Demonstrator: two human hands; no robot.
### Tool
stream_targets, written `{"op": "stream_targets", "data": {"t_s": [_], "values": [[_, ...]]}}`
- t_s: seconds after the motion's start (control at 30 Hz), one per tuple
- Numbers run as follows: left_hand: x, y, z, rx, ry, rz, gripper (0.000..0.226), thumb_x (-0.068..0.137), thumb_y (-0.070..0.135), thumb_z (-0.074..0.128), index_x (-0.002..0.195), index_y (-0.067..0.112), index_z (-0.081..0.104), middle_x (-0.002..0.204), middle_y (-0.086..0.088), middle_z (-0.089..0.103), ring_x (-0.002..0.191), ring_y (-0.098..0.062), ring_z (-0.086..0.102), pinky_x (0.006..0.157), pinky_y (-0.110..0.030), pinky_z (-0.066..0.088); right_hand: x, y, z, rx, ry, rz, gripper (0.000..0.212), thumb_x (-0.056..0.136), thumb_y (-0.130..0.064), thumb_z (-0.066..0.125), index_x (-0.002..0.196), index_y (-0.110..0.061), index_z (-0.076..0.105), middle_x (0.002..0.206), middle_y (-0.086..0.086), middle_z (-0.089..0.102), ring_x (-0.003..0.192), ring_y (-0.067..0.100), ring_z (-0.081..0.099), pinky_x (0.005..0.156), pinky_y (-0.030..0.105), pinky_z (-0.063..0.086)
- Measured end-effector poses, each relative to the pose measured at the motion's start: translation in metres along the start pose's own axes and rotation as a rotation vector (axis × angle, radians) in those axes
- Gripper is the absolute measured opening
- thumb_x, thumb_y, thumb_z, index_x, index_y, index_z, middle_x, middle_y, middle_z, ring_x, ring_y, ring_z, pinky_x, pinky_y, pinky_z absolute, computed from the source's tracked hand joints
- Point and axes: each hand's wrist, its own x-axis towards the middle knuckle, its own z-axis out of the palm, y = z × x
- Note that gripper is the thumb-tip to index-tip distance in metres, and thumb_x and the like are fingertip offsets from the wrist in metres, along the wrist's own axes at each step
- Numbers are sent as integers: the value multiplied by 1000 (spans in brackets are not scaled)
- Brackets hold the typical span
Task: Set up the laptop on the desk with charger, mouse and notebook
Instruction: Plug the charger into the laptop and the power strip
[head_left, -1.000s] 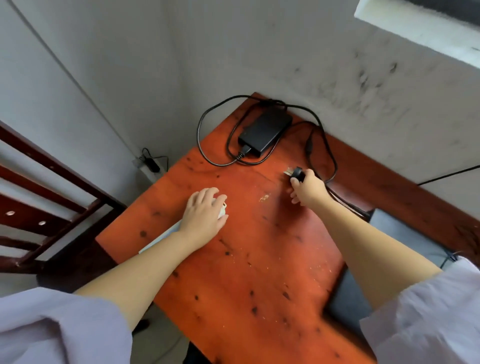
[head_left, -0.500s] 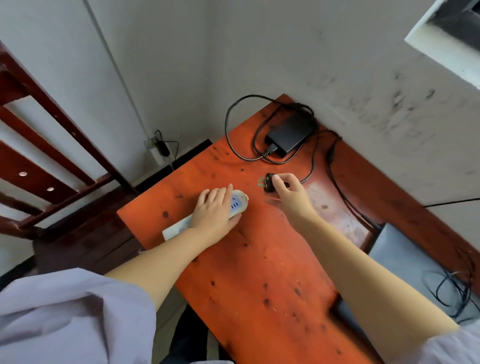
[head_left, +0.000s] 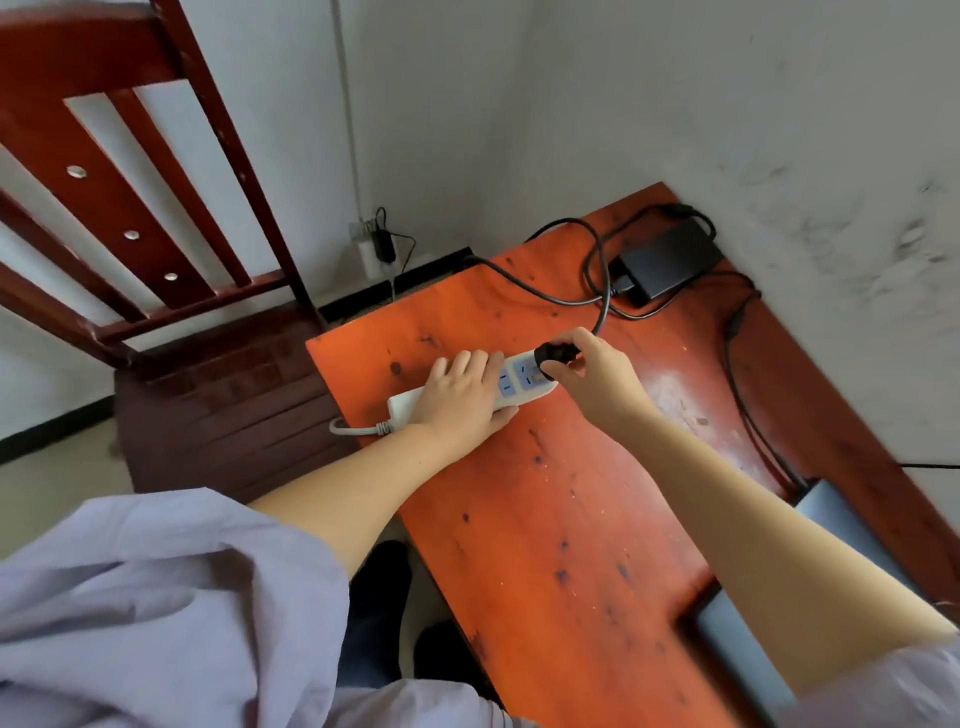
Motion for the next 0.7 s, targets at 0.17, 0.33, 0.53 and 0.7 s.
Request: {"op": "stream_targets", "data": {"t_s": [0.17,0.33,0.53,0.7], "values": [[0,-1,2,-4,16,7,68,90,54,37,137,7,33,119,-9,52,107,-27,48,87,-38,39,-2,-5,1,-143,34,-86,23,88,-29,59,109,-19,55,96,-2,54,83,19,52,68,29,42],[-1,0,2,41,17,13,68,90,54,36,137,6,34,117,-10,54,105,-27,50,85,-38,41,-1,-17,1,-361,-31,-171,24,91,-30,53,109,-14,54,96,7,58,81,28,57,62,34,47],[-1,0,3,62,37,14,67,90,55,34,135,6,35,113,-9,55,102,-26,51,83,-37,42,1,-21,-2,-595,-163,-169,17,95,-13,45,112,-13,47,104,11,53,80,33,59,68,45,55],[-1,1,2,52,37,21,65,89,54,37,133,6,39,112,-9,57,100,-26,52,81,-37,42,9,-26,-6,-588,-183,-182,12,93,-16,49,104,-12,49,94,9,50,78,31,55,65,42,52]]}}
